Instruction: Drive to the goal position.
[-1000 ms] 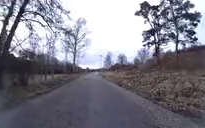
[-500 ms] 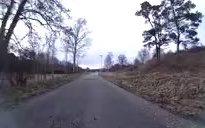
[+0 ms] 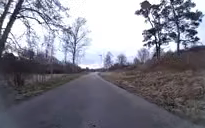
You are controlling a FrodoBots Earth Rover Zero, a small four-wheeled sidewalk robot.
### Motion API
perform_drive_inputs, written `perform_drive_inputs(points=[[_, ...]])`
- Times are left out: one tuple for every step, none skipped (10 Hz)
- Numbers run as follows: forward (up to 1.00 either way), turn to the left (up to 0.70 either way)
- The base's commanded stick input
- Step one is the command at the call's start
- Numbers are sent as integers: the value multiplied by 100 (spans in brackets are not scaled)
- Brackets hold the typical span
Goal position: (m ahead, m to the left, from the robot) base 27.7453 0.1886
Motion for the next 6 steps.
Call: perform_drive_inputs(points=[[50,0],[50,0],[50,0],[50,0],[50,0],[50,0]])
